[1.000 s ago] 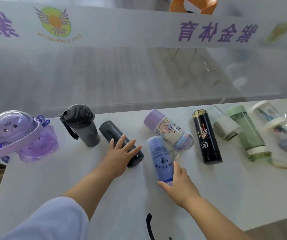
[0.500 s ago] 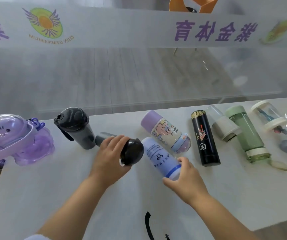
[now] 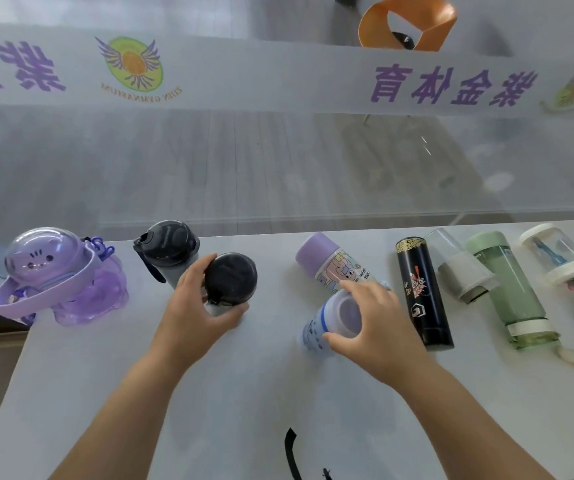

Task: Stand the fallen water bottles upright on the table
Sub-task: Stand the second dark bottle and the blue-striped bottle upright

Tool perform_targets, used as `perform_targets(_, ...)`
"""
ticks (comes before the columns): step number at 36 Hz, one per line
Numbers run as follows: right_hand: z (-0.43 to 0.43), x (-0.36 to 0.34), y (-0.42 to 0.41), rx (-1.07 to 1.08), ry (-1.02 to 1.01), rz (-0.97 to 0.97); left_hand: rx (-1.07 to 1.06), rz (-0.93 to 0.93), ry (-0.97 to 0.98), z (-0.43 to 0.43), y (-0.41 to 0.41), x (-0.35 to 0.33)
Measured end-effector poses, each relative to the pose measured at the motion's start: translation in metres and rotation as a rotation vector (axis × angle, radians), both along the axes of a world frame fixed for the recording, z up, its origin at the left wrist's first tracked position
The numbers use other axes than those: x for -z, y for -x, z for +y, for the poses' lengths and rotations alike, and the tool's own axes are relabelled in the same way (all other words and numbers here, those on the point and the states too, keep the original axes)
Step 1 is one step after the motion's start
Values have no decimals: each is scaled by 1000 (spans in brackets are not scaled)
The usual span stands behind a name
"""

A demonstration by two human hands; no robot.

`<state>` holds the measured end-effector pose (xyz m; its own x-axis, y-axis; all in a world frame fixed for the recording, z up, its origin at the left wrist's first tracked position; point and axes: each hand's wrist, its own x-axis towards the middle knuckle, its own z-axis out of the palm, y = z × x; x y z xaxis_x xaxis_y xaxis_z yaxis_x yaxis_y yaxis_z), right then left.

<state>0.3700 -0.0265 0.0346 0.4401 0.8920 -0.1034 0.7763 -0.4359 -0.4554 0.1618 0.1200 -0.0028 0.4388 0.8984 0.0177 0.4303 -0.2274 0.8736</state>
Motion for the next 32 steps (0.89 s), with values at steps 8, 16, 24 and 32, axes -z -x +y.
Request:
perform_targets(8,9,3,11,-216,33,-60,-54,-12,77,6,8,-1)
perform_targets(16,5,6,13,-174,22,-40,-68,27,113,4,12,9)
perform_targets(24,3,3,16,-186,58,-24,-42,233,184,5,24,21)
perform_targets(32,-13,-22,6,-56,-111,33,126,617,266,-16,39,24)
